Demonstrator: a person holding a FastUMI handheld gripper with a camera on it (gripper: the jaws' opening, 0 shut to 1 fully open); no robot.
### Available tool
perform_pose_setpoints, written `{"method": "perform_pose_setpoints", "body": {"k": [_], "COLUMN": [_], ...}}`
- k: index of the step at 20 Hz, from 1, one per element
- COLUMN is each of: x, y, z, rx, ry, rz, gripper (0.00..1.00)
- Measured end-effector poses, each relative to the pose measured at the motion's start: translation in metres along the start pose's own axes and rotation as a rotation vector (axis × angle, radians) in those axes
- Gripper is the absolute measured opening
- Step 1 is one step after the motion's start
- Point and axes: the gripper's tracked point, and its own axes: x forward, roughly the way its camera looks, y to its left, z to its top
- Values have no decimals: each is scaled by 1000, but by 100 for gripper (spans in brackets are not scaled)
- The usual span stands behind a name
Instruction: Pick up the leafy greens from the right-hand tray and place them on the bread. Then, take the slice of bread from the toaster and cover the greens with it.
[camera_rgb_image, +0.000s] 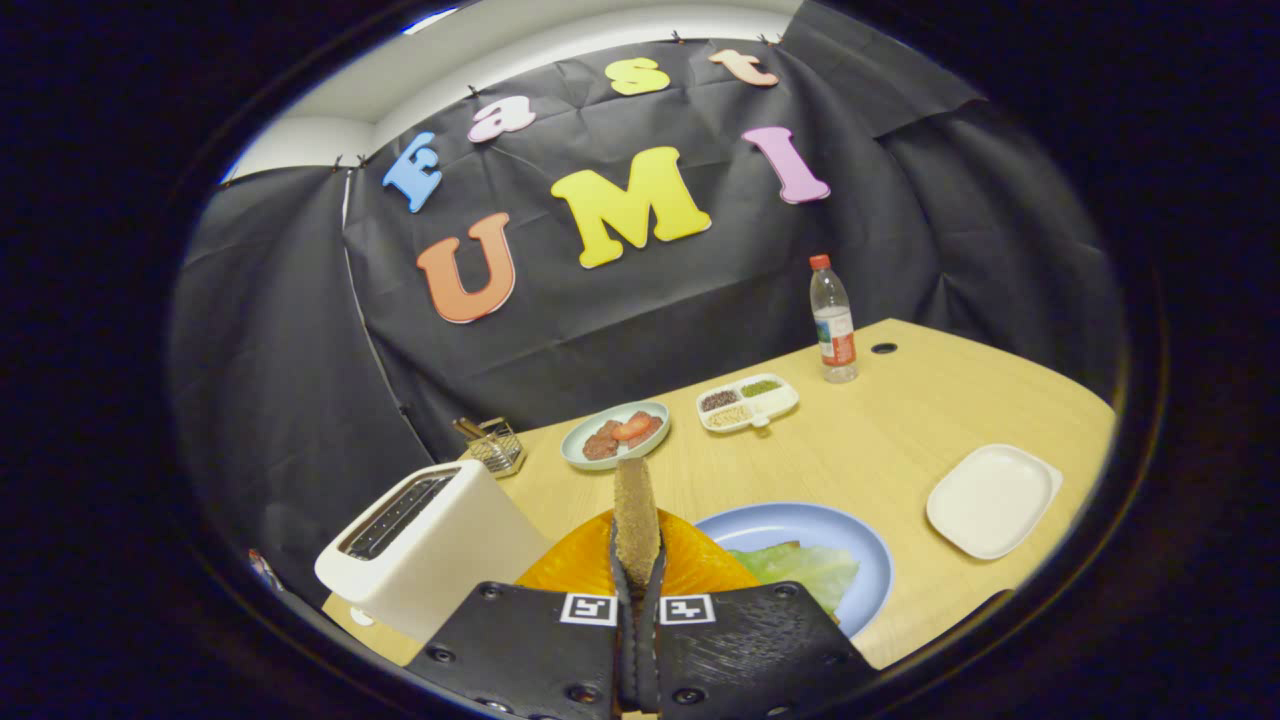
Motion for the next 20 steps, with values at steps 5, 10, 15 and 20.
{"method": "perform_pose_setpoints", "body": {"k": [5,10,15,20], "x": [5,5,6,4], "y": [-23,-51,-71,-91], "z": [-12,-20,-25,-37], "rx": [77,122,122,121], "ry": [32,59,83,134], "rz": [8,-19,-50,-105], "gripper": [1,11,26,47]}}
